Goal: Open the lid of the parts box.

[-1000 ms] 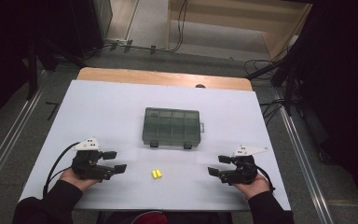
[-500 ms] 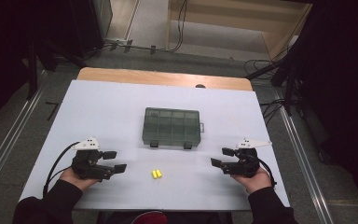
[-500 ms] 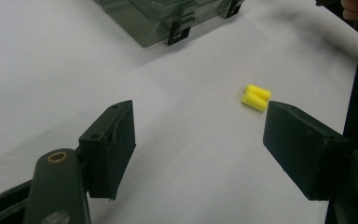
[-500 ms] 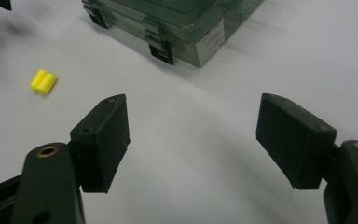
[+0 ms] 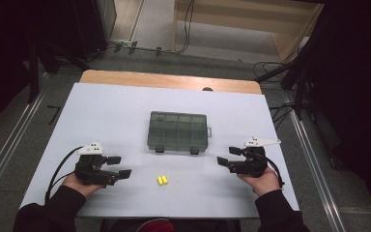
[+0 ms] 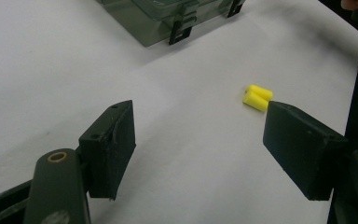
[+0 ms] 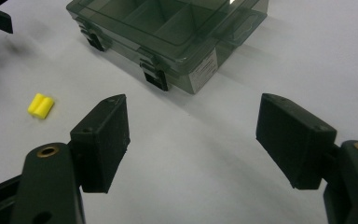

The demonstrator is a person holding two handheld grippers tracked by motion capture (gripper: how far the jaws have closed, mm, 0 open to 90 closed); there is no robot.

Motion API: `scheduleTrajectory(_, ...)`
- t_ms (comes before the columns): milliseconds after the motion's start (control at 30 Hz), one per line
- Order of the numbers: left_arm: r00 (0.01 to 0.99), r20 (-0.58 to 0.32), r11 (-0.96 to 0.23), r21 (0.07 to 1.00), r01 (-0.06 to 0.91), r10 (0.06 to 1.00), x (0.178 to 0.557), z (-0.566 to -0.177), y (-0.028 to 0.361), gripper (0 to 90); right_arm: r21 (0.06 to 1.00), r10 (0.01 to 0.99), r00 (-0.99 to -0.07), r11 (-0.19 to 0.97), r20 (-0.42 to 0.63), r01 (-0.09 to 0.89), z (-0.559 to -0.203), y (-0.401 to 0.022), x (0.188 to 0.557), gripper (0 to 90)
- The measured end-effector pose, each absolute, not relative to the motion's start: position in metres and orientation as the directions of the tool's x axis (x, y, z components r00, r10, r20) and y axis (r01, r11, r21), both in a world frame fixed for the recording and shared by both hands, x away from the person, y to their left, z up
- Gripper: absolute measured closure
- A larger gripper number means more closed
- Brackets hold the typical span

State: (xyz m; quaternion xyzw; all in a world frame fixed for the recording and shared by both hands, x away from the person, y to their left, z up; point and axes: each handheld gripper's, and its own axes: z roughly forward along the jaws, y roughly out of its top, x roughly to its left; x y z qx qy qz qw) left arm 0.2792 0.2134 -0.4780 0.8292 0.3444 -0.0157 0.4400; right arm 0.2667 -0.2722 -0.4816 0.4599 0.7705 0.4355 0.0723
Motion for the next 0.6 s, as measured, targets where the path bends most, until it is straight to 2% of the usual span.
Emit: scheduleTrajectory(600, 0.762, -0.333, -0.376, 0.717, 0.587, 0.555, 0.279, -0.478, 0.213, 25.2, 0.742, 0.765, -0.584, 0.221, 0.271, 0.633, -0.470, -0.261, 0.290, 24.7)
